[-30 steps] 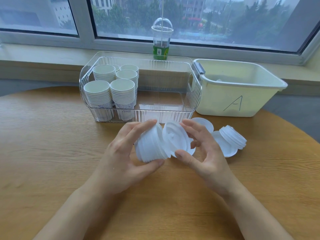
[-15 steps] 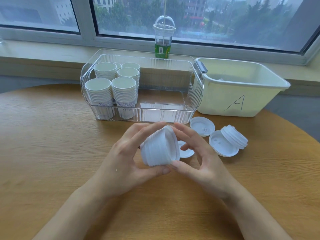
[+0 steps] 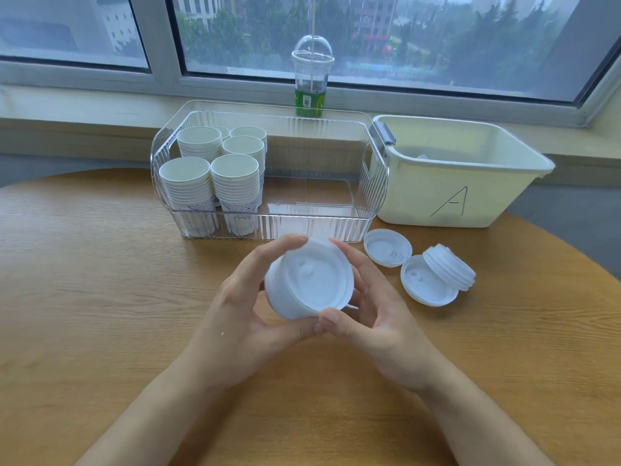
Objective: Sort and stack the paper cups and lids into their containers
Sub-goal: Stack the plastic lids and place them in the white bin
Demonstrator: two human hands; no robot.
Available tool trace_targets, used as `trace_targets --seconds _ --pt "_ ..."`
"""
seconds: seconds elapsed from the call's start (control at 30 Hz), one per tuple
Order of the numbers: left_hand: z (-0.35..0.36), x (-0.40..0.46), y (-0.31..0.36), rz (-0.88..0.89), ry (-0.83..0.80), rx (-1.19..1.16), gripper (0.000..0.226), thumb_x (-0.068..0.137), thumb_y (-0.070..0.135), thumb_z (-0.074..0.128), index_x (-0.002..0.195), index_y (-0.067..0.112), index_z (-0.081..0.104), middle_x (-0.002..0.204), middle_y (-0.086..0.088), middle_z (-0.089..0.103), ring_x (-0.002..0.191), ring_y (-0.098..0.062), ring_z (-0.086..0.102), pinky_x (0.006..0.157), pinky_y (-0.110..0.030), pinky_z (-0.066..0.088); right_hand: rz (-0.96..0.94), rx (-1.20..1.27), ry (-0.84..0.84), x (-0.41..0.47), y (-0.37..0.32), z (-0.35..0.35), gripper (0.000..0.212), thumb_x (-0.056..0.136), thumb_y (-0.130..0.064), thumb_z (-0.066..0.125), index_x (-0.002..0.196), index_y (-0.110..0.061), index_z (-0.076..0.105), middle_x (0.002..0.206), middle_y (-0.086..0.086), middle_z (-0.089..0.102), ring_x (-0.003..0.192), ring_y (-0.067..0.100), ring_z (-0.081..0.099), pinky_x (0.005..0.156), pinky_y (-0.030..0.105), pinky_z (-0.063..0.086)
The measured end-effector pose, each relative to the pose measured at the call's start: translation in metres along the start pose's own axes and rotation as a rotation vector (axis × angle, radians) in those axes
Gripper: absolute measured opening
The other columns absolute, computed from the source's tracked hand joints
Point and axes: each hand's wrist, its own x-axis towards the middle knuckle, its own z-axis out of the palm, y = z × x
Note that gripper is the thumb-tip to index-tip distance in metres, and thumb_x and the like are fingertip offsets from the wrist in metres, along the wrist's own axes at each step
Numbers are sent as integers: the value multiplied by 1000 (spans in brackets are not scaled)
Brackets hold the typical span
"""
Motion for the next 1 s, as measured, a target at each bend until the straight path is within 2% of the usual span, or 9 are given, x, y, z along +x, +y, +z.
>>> trace_targets --seconds 0.2,0.33,0.43,0.53,0.7,0.8,0.93,1.0 --pt "1 2 -2 15 -5 39 93 74 42 94 151 25 46 145 4 58 134 -26 58 106 -46 52 -59 -18 101 2 3 -1 79 88 -17 78 155 -37 40 142 -8 62 134 18 59 101 37 57" --pt "2 1 -4 30 8 72 91 75 45 92 151 24 46 145 8 58 135 -23 58 106 -48 53 -80 -86 100 2 5 2 77 87 -18 81 151 -40 46 140 -17 61 135 14 57 98 29 55" --pt "1 1 -8 12 8 87 90 77 50 90 152 25 46 145 10 58 135 -21 58 107 -47 52 -93 -127 76 2 7 3 77 88 -20 83 151 -40 45 144 -15 59 138 16 55 101 33 55" --pt "-4 3 -13 -16 31 116 90 76 54 87 151 28 47 143 11 59 133 -20 59 107 -47 52 -111 -206 115 3 10 -1 77 86 -30 84 152 -39 45 146 -13 58 138 18 55 104 37 54" --pt "-24 8 -31 -171 167 150 93 71 60 90 150 35 48 144 15 59 135 -13 58 114 -48 48 -135 -514 192 3 12 -13 76 85 -47 83 150 -38 47 146 -23 55 141 6 48 114 20 38" --pt "-38 10 -42 -260 267 159 94 67 59 93 147 39 48 139 15 62 128 -10 60 111 -49 51 -98 -653 203 4 13 -18 78 82 -55 79 151 -40 45 149 -29 48 143 -5 39 112 5 25" --pt "-54 11 -59 -347 382 205 99 62 63 95 146 39 48 136 13 63 126 -15 61 109 -51 51 -51 -712 178 5 20 -23 81 82 -59 78 153 -43 42 152 -28 44 147 -5 33 116 6 21" --pt "-61 11 -66 -395 410 238 99 62 57 95 146 37 47 137 10 62 127 -18 59 111 -51 50 -33 -728 174 6 22 -25 81 83 -56 80 153 -44 41 152 -28 43 147 -6 32 117 10 21"
